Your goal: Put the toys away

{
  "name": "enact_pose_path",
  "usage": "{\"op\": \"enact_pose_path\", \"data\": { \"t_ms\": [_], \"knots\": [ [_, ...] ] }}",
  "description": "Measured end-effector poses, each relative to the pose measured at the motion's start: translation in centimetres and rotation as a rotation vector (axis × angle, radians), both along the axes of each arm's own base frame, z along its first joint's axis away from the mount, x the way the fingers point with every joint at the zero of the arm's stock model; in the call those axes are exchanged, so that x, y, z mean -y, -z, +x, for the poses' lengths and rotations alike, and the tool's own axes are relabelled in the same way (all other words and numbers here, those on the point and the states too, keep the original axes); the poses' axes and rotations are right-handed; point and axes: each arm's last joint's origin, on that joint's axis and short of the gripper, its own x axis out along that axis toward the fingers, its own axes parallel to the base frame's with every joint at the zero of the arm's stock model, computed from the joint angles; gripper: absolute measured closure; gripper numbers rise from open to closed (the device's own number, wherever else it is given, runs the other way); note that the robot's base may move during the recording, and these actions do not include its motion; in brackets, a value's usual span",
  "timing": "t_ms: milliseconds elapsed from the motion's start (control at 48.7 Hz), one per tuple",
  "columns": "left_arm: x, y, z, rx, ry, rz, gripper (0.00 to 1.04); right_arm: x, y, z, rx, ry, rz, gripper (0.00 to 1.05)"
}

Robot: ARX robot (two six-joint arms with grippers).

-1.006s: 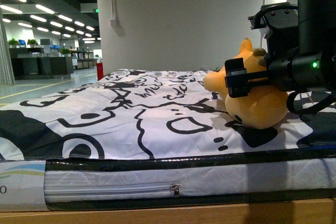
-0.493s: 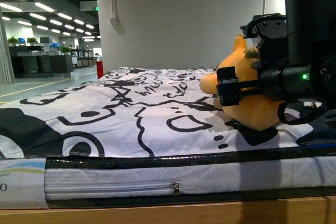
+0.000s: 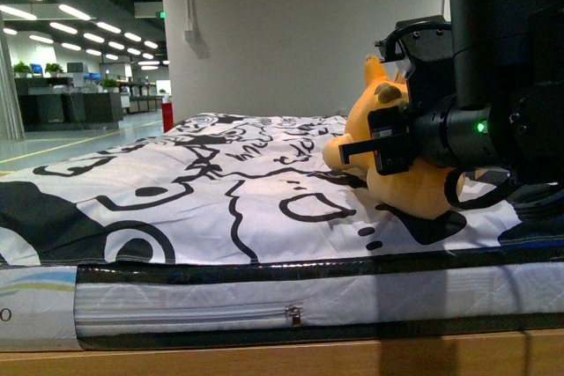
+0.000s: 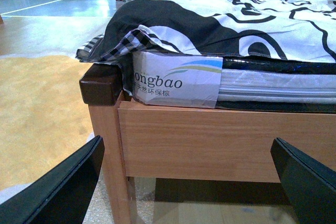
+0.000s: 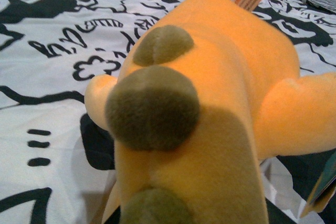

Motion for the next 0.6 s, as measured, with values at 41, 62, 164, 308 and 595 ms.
{"op": "enact_pose_path", "data": {
  "t_ms": [41, 62, 164, 308, 595],
  "knots": [
    [0.0, 0.0, 0.0, 0.0, 0.0, 0.0, 0.06, 0.1, -0.6, -0.3, 0.01, -0.015, 0.012, 0.89],
    [0.0, 0.0, 0.0, 0.0, 0.0, 0.0, 0.06, 0.1, -0.8, -0.4, 0.014, -0.02, 0.02, 0.9],
    [0.0, 0.0, 0.0, 0.0, 0.0, 0.0, 0.06, 0.7, -3.6, -1.8, 0.071, -0.081, 0.077, 0.96],
    [0.0, 0.0, 0.0, 0.0, 0.0, 0.0, 0.06, 2.1, -7.5, -4.5, 0.162, -0.142, 0.142, 0.97],
    [0.0, 0.0, 0.0, 0.0, 0.0, 0.0, 0.06, 6.8, -12.4, -13.0, 0.291, -0.255, 0.229, 0.97]
  ]
}}
